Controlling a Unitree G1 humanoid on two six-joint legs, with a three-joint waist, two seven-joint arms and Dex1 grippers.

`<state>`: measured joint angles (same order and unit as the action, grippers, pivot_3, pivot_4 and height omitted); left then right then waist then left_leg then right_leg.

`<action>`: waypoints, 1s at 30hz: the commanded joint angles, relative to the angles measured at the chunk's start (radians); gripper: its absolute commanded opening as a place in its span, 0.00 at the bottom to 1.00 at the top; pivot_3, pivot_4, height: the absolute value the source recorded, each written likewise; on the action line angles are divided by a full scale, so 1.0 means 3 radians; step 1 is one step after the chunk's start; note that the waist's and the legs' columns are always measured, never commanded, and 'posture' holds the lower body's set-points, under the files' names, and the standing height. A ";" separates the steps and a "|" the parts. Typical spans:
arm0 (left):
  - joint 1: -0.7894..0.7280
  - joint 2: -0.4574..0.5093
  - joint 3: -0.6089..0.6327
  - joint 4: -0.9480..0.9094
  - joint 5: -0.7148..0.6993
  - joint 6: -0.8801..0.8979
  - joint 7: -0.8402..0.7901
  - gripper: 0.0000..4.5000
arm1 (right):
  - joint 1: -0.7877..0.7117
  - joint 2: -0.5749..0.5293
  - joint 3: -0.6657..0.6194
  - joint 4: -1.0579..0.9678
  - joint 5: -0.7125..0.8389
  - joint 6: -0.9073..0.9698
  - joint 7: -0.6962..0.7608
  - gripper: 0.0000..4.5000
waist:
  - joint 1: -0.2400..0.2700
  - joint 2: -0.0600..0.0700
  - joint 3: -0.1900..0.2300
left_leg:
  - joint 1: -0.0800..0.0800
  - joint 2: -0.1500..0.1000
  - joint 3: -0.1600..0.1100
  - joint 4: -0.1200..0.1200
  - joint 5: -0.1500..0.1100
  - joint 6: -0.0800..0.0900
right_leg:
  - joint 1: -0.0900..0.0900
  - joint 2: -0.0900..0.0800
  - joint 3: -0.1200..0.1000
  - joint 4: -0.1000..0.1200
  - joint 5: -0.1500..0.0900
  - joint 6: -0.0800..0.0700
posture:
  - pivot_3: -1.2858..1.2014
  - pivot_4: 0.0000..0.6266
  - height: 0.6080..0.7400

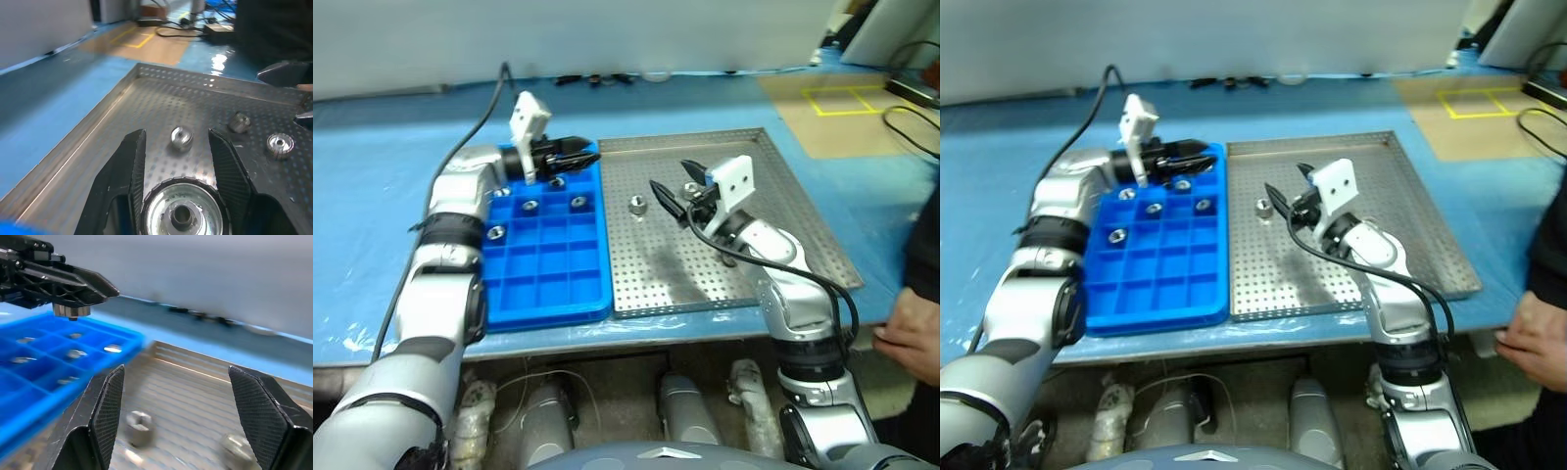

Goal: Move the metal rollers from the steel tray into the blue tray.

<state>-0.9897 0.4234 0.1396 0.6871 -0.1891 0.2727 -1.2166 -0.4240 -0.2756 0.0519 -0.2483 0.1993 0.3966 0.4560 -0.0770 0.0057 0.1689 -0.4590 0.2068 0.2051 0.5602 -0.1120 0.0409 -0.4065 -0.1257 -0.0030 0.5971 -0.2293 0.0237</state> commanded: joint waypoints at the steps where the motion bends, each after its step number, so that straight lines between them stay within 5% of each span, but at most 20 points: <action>1: 0.0626 0.0288 0.0141 -0.1275 -0.0418 0.0583 -0.0031 0.38 | -0.0184 0.0070 0.0166 0.0153 0.0092 -0.0141 0.0246 0.80 | 0.0151 0.0000 0.0001 | 0.0001 0.0000 0.0001 0.0000 -0.0001 -0.0002 | -0.0003 -0.0002 0.0000 0.0014 -0.0008 -0.0013 | 0.49 0.24 1.00; 8: 0.1821 0.0579 0.0432 -0.2351 -0.0837 0.0785 0.0152 0.38 | -0.0377 0.0190 0.0294 0.0439 0.0092 -0.0251 0.0464 0.80 | 0.0598 0.0003 0.0004 | 0.0006 -0.0004 0.0004 -0.0015 0.0005 -0.0050 | 0.0003 -0.0004 -0.0025 0.0035 -0.0034 -0.0057 | 0.53 0.24 1.00; 17: 0.2324 0.0334 0.0490 -0.2705 -0.1102 0.0705 0.0614 0.38 | -0.0304 0.0290 0.0338 0.0412 0.0066 -0.0224 0.0467 0.80 | 0.0592 -0.0006 0.0004 | 0.0052 0.0002 -0.0009 -0.0105 0.0060 -0.0139 | -0.0006 0.0008 0.0000 0.0041 -0.0014 -0.0005 | 0.53 0.24 1.00; 30: 0.2538 0.0626 0.0312 -0.2239 -0.0924 0.0406 0.0572 0.38 | -0.0153 0.0277 0.0320 0.0358 0.0013 -0.0232 0.0331 0.80 | 0.0564 -0.0013 -0.0001 | 0.0043 0.0050 -0.0015 -0.0111 0.0080 -0.0169 | -0.0048 0.0100 0.0014 0.0040 -0.0005 -0.0005 | 0.51 0.24 1.00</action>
<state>-0.2288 0.5941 0.2154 0.0214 -0.4598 0.4194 -1.0458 -0.4720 -0.1930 0.1515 -0.0922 0.1998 0.3392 0.5607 0.0924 0.0017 0.1687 -0.4460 0.2223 0.2007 0.5269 -0.0879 -0.0099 -0.4210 -0.0949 0.0015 0.6092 -0.2314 0.0211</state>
